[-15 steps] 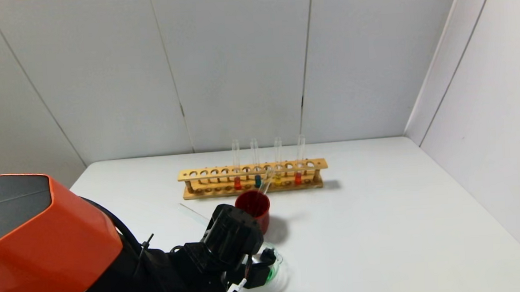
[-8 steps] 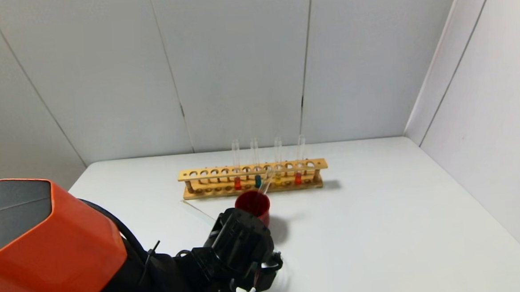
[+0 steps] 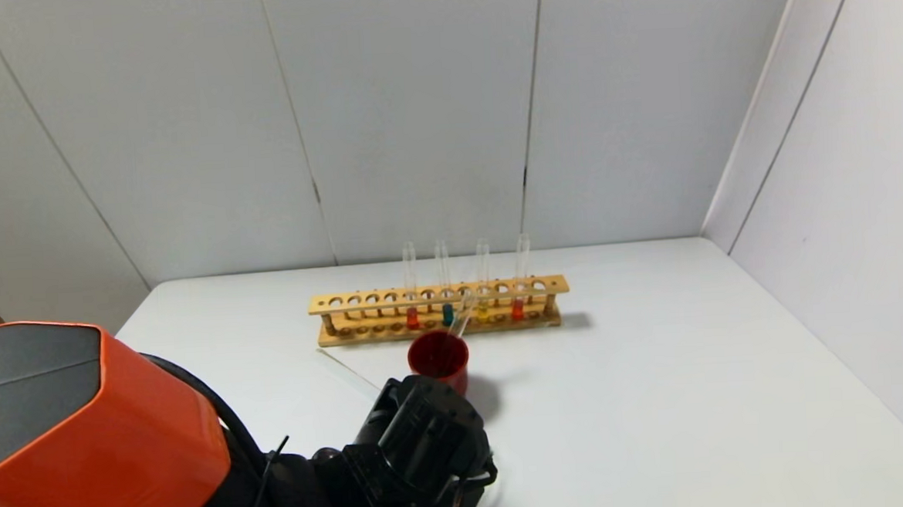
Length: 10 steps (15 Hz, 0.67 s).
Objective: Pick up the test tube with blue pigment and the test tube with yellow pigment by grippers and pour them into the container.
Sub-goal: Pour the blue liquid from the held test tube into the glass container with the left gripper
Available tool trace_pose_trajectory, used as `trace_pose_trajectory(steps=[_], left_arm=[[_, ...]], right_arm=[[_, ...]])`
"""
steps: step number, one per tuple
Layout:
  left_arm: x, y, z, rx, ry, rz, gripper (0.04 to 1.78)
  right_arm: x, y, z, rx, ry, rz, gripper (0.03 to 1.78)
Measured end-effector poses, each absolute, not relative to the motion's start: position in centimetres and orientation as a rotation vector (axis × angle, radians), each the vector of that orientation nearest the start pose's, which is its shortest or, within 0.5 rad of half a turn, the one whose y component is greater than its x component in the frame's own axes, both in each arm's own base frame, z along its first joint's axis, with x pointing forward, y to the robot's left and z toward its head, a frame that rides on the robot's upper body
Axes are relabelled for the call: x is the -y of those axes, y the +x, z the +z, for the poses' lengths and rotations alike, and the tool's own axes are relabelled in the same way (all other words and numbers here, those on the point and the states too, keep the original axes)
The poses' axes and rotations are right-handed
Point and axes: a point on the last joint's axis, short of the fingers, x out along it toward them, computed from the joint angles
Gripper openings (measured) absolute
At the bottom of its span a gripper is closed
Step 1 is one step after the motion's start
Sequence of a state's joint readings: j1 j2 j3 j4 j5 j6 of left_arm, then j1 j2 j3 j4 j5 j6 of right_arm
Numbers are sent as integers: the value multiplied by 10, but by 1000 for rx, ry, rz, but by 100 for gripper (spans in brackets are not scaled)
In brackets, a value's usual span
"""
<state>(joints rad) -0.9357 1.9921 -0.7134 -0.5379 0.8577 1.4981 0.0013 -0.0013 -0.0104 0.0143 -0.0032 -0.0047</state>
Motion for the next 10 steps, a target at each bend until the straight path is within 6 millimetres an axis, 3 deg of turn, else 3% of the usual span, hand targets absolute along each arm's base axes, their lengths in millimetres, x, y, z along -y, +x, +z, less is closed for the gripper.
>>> trace_pose_trajectory(steps=[10], left_arm=[[246,200,61,-352,2083,-422,31]], right_arm=[[0,-24,77,-3,-4,-2,174]])
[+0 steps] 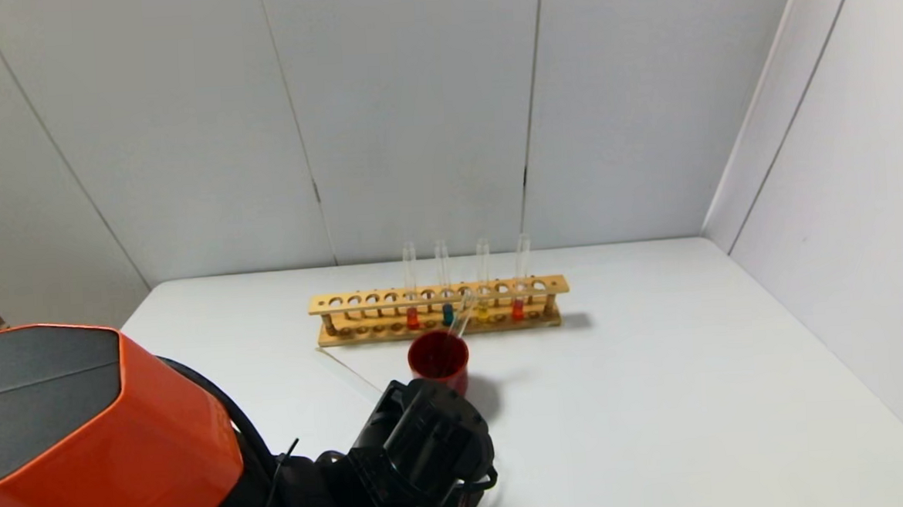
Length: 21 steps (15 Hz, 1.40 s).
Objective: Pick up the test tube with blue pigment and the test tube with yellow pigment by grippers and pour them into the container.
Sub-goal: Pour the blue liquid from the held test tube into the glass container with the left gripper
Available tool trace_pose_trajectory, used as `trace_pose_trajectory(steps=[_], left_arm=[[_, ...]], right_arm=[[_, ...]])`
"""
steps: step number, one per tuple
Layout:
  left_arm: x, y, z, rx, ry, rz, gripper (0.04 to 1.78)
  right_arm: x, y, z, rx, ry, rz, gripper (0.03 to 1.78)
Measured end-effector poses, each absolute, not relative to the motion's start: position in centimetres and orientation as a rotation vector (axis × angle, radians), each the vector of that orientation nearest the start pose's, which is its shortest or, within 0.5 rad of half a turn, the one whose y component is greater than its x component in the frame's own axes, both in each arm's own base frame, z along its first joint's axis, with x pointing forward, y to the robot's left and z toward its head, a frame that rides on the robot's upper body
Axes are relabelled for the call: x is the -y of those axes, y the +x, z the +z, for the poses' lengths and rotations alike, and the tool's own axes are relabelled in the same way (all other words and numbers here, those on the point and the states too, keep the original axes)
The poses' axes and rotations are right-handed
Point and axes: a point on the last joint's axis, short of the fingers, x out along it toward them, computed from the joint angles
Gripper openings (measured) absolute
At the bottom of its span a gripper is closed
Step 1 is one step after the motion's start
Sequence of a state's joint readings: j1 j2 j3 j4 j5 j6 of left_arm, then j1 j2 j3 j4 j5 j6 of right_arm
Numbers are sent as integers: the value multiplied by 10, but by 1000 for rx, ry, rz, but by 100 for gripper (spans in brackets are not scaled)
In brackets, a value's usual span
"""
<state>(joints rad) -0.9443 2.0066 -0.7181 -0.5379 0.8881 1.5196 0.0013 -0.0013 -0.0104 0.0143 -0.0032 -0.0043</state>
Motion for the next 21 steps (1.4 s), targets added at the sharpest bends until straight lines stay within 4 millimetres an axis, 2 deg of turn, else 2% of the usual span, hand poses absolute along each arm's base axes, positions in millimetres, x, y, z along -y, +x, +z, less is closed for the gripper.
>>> trace_pose_trajectory(steps=[17,21], left_arm=[[250,197,55,-361,2114,-419,31],[253,187,66,-307,2018,-398,31]], right_arm=[[0,-24,77,-3,-5,-2,174],[0,-24,77,-3,-5,-2,174]])
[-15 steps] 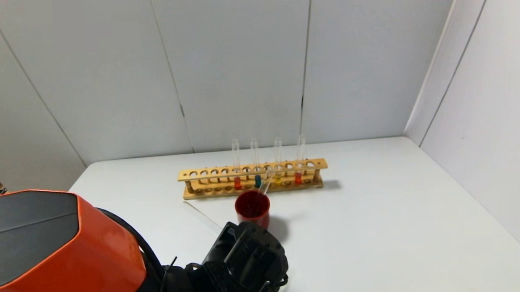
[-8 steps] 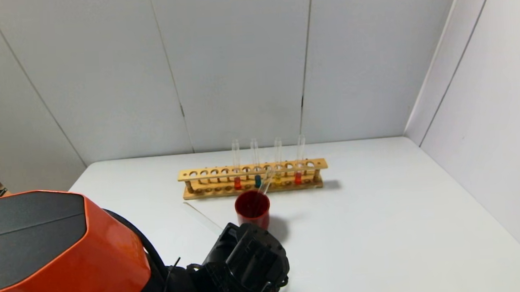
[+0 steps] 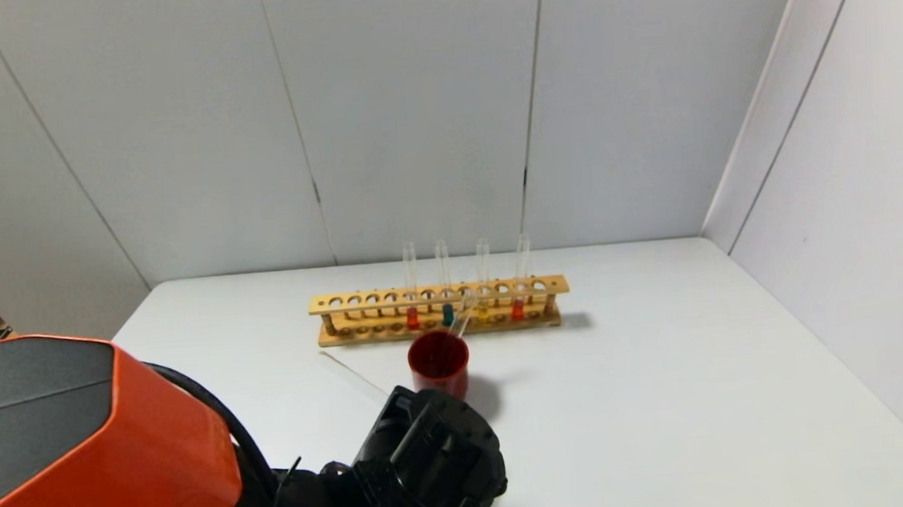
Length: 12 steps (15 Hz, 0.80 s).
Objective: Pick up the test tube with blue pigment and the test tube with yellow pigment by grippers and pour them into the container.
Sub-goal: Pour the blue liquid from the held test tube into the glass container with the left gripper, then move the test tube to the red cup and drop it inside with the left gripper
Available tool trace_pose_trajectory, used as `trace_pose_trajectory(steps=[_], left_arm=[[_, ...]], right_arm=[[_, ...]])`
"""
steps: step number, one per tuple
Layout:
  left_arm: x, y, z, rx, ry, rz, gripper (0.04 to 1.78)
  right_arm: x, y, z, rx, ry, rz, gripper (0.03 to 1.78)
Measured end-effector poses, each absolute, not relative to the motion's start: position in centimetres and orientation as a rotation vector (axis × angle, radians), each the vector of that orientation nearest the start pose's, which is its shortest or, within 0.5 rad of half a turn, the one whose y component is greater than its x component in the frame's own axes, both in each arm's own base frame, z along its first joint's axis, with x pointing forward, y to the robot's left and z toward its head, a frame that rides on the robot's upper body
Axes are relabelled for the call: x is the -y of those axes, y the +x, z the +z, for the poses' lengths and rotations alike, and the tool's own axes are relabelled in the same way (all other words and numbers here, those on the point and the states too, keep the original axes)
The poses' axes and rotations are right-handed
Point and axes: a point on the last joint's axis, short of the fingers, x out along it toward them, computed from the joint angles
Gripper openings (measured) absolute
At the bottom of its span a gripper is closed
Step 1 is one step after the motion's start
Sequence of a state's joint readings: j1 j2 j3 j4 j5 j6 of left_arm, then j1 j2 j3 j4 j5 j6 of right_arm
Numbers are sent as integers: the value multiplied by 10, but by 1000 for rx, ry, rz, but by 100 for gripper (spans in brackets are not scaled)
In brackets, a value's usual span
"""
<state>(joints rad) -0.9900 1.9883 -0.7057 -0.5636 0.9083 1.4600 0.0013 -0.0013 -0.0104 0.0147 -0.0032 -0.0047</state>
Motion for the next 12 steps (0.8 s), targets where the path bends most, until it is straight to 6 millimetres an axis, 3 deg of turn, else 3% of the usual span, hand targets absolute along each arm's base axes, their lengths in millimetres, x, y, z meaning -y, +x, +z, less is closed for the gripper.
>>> trace_pose_trajectory(steps=[5,7,12], left_arm=[[249,157,95,-217,1703,-368,31],[245,153,102,-221,1566,-340,31],[268,169,137,-141,873,-211,31]], right_arm=[[0,-24,77,-3,-5,-2,174],[0,-24,77,-3,-4,-2,174],[0,-24,77,-3,-5,-1,174]])
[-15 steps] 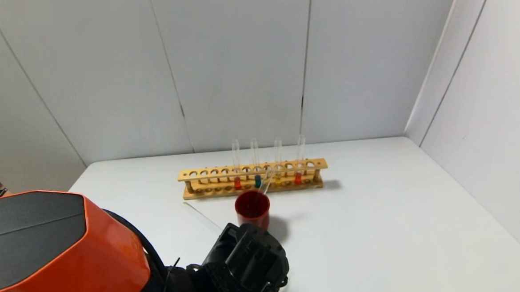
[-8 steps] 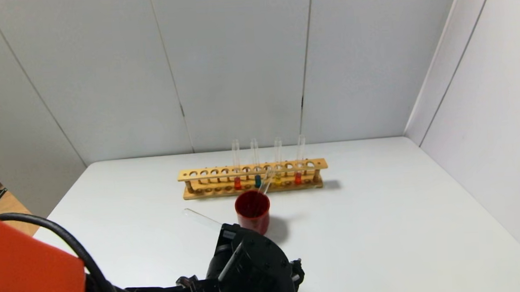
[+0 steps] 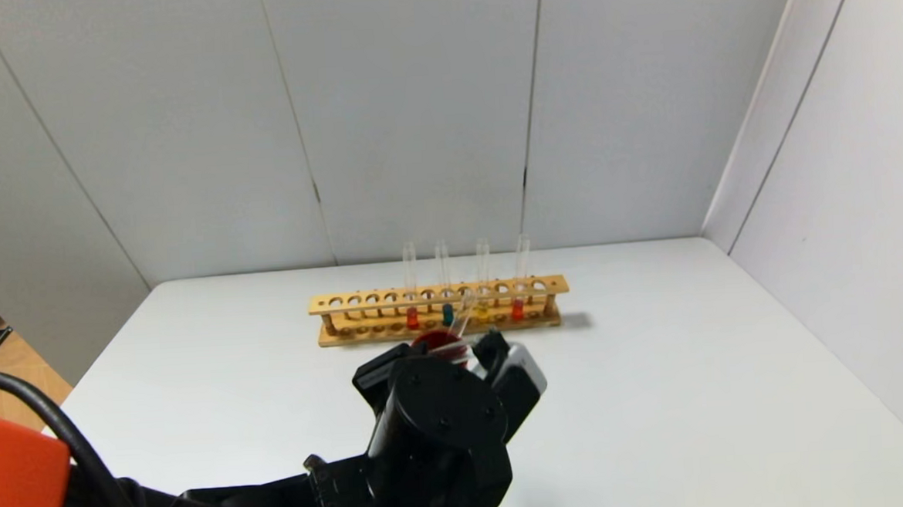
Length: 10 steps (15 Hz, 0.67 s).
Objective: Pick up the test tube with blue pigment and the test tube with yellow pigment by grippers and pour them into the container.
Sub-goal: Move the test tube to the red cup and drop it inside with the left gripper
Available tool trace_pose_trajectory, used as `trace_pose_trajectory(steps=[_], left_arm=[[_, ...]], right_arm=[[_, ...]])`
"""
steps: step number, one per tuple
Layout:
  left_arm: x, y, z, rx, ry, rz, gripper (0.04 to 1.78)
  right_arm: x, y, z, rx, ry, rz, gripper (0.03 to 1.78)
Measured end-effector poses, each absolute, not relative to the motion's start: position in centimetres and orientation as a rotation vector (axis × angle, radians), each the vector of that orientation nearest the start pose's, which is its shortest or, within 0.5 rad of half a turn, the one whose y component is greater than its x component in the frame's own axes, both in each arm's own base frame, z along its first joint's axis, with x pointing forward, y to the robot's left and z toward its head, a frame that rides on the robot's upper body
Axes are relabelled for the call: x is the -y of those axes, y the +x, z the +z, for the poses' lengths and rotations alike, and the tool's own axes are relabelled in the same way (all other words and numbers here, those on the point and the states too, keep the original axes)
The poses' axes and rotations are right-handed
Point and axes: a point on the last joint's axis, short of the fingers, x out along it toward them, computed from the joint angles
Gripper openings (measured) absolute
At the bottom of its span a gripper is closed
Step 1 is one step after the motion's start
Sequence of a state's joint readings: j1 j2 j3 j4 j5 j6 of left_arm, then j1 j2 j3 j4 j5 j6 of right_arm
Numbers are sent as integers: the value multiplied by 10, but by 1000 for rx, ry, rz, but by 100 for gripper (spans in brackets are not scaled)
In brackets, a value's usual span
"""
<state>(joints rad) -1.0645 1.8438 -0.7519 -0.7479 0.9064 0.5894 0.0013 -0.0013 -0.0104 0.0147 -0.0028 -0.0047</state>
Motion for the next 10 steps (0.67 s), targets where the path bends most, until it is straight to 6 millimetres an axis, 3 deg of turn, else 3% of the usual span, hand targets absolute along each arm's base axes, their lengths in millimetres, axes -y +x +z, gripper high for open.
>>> trace_pose_trajectory(steps=[2,5,7,10], left_arm=[[274,183,150,-83,629,-163,31],[271,211,161,-5,467,-83,31],[265,228,162,30,396,-34,31],[266,239,150,6,332,-35,31]], right_arm=[[0,-24,77,-3,-4,-1,174],[0,-24,77,-3,-5,-1,174],[0,-24,77,-3,-4,-2,174],[0,-24,77,-3,-5,-2,174]])
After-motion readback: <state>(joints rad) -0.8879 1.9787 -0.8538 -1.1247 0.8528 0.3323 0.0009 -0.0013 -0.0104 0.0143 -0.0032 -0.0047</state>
